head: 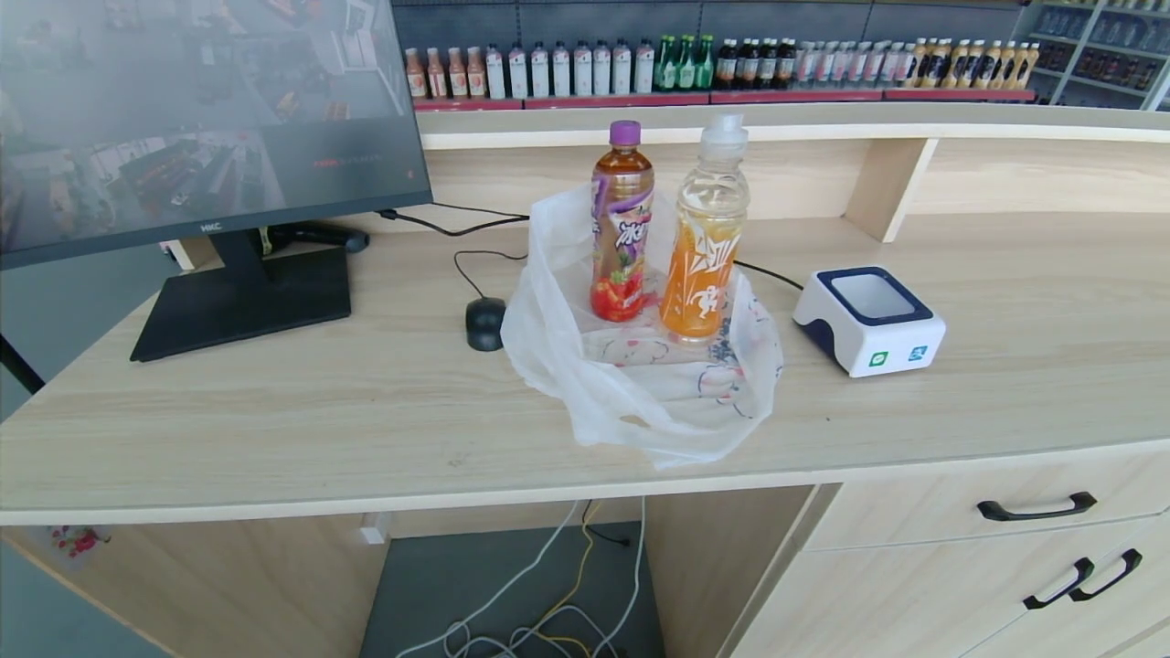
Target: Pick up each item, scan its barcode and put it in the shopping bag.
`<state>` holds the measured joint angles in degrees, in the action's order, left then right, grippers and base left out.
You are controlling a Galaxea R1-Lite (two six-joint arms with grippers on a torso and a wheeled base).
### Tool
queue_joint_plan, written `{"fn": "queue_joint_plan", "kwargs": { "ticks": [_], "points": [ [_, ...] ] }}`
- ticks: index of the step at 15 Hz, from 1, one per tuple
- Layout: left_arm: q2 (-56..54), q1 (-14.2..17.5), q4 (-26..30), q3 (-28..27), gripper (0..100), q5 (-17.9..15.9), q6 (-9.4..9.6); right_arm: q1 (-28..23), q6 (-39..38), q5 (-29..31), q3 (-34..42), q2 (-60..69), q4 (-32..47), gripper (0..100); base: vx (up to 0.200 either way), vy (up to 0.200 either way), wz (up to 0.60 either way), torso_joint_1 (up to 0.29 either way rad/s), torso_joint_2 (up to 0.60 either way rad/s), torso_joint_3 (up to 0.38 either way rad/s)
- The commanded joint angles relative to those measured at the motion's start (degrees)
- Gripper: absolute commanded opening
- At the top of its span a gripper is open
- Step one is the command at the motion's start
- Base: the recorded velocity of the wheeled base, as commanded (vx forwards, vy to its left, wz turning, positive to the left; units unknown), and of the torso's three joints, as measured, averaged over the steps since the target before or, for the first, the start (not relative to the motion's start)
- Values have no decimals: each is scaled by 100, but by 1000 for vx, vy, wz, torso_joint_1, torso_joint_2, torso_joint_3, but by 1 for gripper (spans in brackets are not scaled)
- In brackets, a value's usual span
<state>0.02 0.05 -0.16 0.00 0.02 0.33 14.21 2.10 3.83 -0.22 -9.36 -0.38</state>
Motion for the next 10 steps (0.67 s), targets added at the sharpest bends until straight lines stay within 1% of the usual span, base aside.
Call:
{"fn": "queue_joint_plan", "kwargs": {
  "ticks": [1, 3, 5, 7, 10],
  "points": [
    [-2, 4, 7, 0, 100, 6, 2, -885, 10, -14, 4, -66, 11, 100, 0, 0, 0, 0, 0, 0],
    [-2, 4, -2, 0, 100, 6, -7, -1079, 1, -14, 4, 154, 11, 100, 0, 0, 0, 0, 0, 0],
    [-2, 4, -2, 0, 100, 6, -7, -1465, 10, -14, 4, 673, 11, 100, 0, 0, 0, 0, 0, 0],
    [-2, 4, 7, 0, 100, 6, -15, -1413, -16, -22, 4, 936, 20, 100, 0, 0, 0, 0, 0, 0],
    [-2, 4, -2, 0, 100, -2, -7, -1413, -201, -22, 4, 936, 20, 100, 0, 0, 0, 0, 0, 0]
  ]
}}
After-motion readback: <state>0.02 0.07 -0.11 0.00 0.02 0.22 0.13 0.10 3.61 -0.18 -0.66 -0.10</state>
